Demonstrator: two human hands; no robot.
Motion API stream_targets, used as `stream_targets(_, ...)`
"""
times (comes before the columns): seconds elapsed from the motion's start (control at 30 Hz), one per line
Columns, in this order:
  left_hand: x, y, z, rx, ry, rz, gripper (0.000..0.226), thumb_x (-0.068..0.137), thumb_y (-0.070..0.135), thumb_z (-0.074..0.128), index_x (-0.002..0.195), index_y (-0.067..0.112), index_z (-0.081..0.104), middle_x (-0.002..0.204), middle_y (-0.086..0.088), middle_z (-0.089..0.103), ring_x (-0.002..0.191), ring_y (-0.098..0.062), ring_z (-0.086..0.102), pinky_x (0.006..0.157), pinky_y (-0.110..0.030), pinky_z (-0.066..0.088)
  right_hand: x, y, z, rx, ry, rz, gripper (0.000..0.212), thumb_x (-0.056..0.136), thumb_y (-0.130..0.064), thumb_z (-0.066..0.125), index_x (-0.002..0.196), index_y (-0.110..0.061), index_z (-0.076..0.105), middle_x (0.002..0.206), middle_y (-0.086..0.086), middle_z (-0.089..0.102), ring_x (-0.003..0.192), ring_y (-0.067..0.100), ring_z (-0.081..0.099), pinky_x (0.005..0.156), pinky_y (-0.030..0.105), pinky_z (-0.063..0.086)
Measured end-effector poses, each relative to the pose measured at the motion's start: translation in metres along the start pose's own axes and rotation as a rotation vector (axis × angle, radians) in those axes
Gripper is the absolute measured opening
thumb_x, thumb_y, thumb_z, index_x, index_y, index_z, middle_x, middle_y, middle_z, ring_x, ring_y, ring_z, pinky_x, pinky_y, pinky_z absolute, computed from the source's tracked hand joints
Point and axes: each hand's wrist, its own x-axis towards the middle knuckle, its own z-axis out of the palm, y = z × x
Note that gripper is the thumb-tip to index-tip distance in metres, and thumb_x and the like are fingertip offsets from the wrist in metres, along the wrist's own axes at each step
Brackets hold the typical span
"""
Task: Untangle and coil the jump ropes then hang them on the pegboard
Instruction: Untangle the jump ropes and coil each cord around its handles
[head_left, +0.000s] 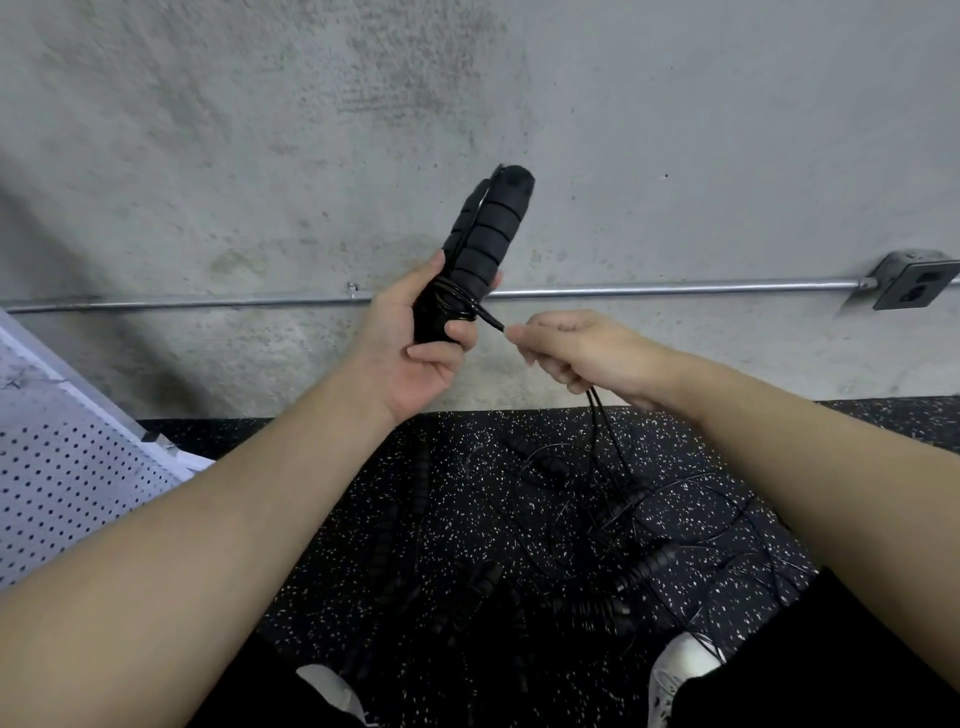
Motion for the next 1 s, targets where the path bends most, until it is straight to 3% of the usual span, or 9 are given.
stream_targets(0.1,-0.001,-0.003,0.003,0.045,-0.006,-0.037,0.040,0.091,0.038,0.056,0.118,0.009,0.063,0.097,-0.001,0.072,0.039,-0.005,0.047,0.023,-0.011,0.023,0.002,0.005,-0.006,-0.020,0.016,0.022,0.041,0.094,-0.049,0.064,0.064,-0.024,0.051,0.054,-0.007,0.041,0.050,0.010,0.035,0.052,0.025,0.032)
stream_targets(0.27,-0.001,-0.007,0.004,0.129,-0.023,-0.070,0.041,0.092,0.039,0.055,0.117,0.009,0.065,0.101,-0.003,0.071,0.037,-0.006,0.046,0.023,-0.010,0.021,-0.003,0.016,-0.012,0.056,-0.131,0.047,0.032,0.090,-0.050,0.062,0.090,-0.019,0.070,0.059,-0.010,0.041,0.055,0.009,0.034,0.058,0.024,0.035)
stream_targets(0.4,-0.003,-0.009,0.005,0.344,-0.034,-0.133,0.032,0.088,0.037,0.061,0.107,0.013,0.069,0.095,-0.011,0.064,0.040,-0.016,0.053,0.023,-0.013,0.026,-0.009,0.014,-0.017,-0.125,-0.041,0.068,0.038,0.084,-0.052,0.072,0.077,-0.016,0.065,0.053,-0.010,0.044,0.050,0.007,0.036,0.050,0.016,0.033)
stream_targets(0.5,-0.006,-0.014,0.007,0.594,-0.081,-0.181,0.032,0.089,0.040,0.061,0.110,0.016,0.068,0.084,-0.017,0.065,0.046,-0.020,0.056,0.028,-0.015,0.032,-0.019,0.012,-0.023,-0.130,-0.055,0.028,0.023,0.094,-0.020,0.069,0.073,-0.016,0.058,0.052,-0.018,0.056,0.051,-0.004,0.050,0.052,0.007,0.037)
stream_targets(0.6,-0.006,-0.016,0.005,0.780,-0.092,-0.197,0.035,0.088,0.040,0.061,0.116,0.019,0.064,0.084,-0.009,0.068,0.050,-0.019,0.059,0.031,-0.016,0.035,-0.023,0.011,-0.032,-0.094,-0.069,0.044,0.036,0.095,0.007,0.055,0.068,-0.016,0.053,0.050,-0.015,0.060,0.054,-0.010,0.056,0.058,0.005,0.041)
stream_targets(0.7,-0.004,-0.019,0.006,0.935,-0.118,-0.217,0.034,0.084,0.041,0.065,0.113,0.022,0.065,0.087,-0.006,0.071,0.051,-0.021,0.060,0.034,-0.019,0.036,-0.008,0.019,-0.032,-0.102,-0.061,0.089,0.028,0.088,-0.005,0.069,0.068,-0.023,0.074,0.065,-0.010,0.071,0.059,0.001,0.064,0.064,0.022,0.050)
stream_targets(0.8,-0.002,-0.022,0.006,1.049,-0.114,-0.233,0.034,0.079,0.043,0.070,0.109,0.026,0.064,0.080,-0.002,0.072,0.052,-0.023,0.061,0.036,-0.020,0.035,-0.002,0.021,-0.029,-0.117,-0.026,0.170,0.013,0.092,-0.022,0.072,0.079,-0.022,0.076,0.072,-0.008,0.074,0.060,0.003,0.065,0.056,0.017,0.050)
stream_targets(0.93,0.000,-0.027,0.006,1.248,-0.102,-0.199,0.019,0.095,0.034,0.069,0.109,0.029,0.058,0.089,-0.005,0.073,0.056,-0.026,0.065,0.039,-0.022,0.039,-0.002,0.019,-0.024,-0.068,-0.011,0.202,0.006,0.087,-0.025,0.076,0.084,-0.020,0.078,0.075,-0.002,0.073,0.065,0.009,0.065,0.059,0.020,0.051)
stream_targets(1.0,0.002,-0.033,0.008,1.345,-0.043,-0.161,0.031,0.096,0.034,0.070,0.117,0.030,0.048,0.095,-0.009,0.074,0.058,-0.027,0.066,0.041,-0.025,0.044,0.002,0.019,-0.021,-0.073,0.030,0.206,0.009,0.084,-0.028,0.079,0.082,-0.019,0.079,0.068,-0.004,0.068,0.062,0.008,0.060,0.059,0.021,0.048)
